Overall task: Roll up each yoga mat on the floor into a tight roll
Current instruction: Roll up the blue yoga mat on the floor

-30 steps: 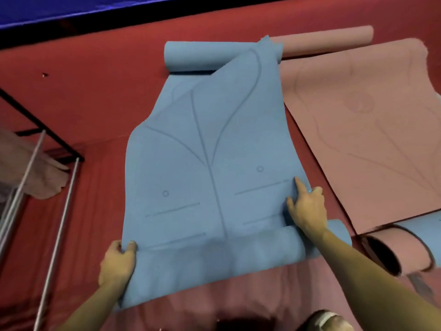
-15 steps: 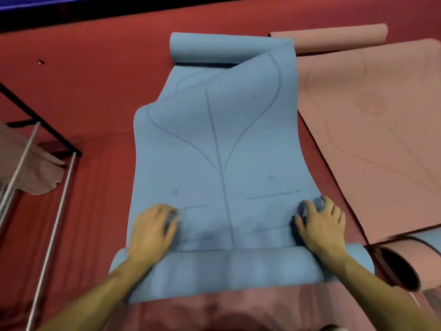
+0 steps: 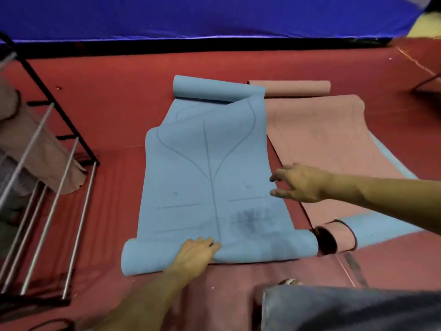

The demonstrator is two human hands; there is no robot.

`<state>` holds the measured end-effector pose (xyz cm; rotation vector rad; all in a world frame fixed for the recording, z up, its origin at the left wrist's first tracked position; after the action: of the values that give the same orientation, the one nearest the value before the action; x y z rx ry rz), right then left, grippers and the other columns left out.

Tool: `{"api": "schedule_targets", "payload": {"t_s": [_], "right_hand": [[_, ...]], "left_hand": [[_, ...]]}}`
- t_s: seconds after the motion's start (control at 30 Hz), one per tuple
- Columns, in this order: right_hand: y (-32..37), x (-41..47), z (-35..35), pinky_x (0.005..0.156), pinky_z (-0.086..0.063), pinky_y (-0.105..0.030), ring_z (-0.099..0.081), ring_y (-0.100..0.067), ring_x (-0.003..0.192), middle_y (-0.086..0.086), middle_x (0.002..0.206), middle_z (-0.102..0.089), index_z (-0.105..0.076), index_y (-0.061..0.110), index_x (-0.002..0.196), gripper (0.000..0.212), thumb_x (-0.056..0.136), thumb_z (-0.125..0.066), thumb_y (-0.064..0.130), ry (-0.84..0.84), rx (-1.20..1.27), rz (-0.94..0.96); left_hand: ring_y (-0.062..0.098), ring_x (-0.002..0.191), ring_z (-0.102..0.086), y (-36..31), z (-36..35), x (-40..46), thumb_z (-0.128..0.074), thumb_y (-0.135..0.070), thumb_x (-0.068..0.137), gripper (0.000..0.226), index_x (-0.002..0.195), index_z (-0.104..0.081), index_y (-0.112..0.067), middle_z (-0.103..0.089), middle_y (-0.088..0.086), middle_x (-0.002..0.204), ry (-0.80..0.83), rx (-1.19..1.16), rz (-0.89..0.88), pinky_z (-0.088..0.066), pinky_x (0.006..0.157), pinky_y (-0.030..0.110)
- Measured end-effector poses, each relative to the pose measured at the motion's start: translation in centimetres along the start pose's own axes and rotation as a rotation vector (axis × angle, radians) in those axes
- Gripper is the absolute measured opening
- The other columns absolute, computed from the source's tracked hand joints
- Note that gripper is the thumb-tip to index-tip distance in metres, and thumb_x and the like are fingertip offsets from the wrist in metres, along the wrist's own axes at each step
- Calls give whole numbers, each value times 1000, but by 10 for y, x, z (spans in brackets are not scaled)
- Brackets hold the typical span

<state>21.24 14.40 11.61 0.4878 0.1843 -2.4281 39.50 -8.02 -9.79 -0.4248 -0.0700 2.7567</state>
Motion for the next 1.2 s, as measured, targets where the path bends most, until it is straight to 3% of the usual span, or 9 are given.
{"api": "schedule_targets", "payload": {"t_s": [0.07,0.23,0.33,0.4,0.47,0.67,0.87,1.07,1.2], "right_hand": [[26,-11,13,101,-47,-40,-58,-27,119,-1,130,-61,-54,23,140,61,98,-50,67,52,48,-6],[113,-35,-120,113,-38,-53,-44,-38,139,-11,152,-41,-32,29,157,99,78,-72,74,331,95,-94],[151,-61,-207,109,-36,-57,-43,-39,134,-11,146,-40,-37,33,151,71,90,-67,54,266,46,-116],[158,-77,-234,105,-38,-54,-47,-36,126,-11,139,-44,-43,34,144,46,100,-54,36,135,43,-122],[152,-81,-245,108,-34,-59,-48,-36,124,-11,137,-47,-45,32,143,41,102,-46,28,111,18,-119],[134,-69,-260,102,-39,-52,-48,-32,123,-3,133,-48,-46,26,138,62,89,-66,57,109,135,-167],[132,-95,-320,115,-28,-50,-47,-27,128,3,136,-51,-44,40,146,60,92,-34,65,106,242,-63],[143,-108,-340,108,-33,-51,-43,-31,127,-3,139,-48,-40,38,144,47,100,-42,53,220,251,-90],[139,-117,-344,111,-35,-47,-45,-30,123,-1,136,-47,-39,42,148,51,97,-45,44,232,302,-55]], "left_hand": [[30,117,-61,-12,10,-4,-53,-23,100,23,121,-54,-30,-62,3,121,109,-74,-25,-44,91,44],[28,115,-62,-32,11,-39,-63,-29,95,24,118,-58,-31,-68,1,122,201,-371,82,-46,89,39],[24,119,-62,-31,-9,-71,-68,-40,89,35,121,-56,-36,-68,-5,125,194,-484,195,-49,94,36],[23,127,-57,-36,-19,-84,-69,-46,86,47,130,-54,-41,-62,-6,133,235,-443,240,-47,101,37],[25,134,-49,-40,-26,-89,-70,-51,85,61,142,-48,-42,-52,-2,142,278,-317,294,-40,109,44],[29,132,-46,-22,-22,-84,-81,-56,77,85,146,-38,-32,-45,3,143,242,-66,447,-39,105,47],[20,130,-52,-17,-66,-113,-63,-66,90,59,143,-49,-42,-53,-6,139,296,-177,433,-38,107,40],[20,133,-45,-19,-89,-130,-39,-67,102,49,150,-34,-62,-50,-6,138,327,-187,361,-32,109,42],[3,112,-60,-15,-96,-137,-66,-48,93,34,107,-55,-76,-62,-26,113,319,-415,348,-48,99,31]]}}
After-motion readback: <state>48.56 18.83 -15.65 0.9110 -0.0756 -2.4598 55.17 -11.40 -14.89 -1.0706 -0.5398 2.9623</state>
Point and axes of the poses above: each hand's wrist, its own x-axis towards the middle knuckle, its own z-axis out of the back of the hand, y = z × x, the point moved 6 cm from there along x, towards the middle knuckle
